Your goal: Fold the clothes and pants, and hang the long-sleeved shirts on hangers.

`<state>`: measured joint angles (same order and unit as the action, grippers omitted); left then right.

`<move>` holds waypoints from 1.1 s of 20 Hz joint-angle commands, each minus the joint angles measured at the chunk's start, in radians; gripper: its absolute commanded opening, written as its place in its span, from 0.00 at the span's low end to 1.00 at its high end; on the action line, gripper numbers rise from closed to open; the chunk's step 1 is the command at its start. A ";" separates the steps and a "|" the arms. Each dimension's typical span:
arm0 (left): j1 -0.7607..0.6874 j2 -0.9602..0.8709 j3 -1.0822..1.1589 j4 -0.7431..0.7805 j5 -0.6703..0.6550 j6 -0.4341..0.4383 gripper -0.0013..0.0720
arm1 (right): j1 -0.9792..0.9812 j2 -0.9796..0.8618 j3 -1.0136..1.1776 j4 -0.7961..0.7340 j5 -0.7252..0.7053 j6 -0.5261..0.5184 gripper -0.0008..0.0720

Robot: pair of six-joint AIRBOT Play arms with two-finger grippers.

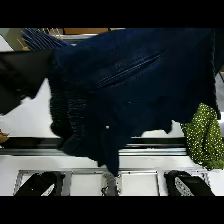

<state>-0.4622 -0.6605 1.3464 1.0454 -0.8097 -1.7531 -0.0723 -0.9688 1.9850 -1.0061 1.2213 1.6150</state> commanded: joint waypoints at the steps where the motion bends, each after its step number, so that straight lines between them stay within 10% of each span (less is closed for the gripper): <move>1: 0.013 -0.074 -0.103 0.159 -0.002 -0.125 0.06 | 0.014 -0.134 0.019 -0.008 0.067 0.040 0.04; 10: 0.262 -0.757 0.121 0.157 0.095 0.077 0.06 | 0.165 -0.653 0.019 -0.240 -0.071 0.061 0.04; 22: 0.458 -1.062 0.413 0.158 -0.145 0.118 0.06 | 0.400 -0.669 -0.034 -0.317 0.141 0.101 0.04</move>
<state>-0.0525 -1.6806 1.7374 1.2037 -0.8619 -1.6585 0.2188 -1.6405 1.9842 -1.2446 1.2804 1.6852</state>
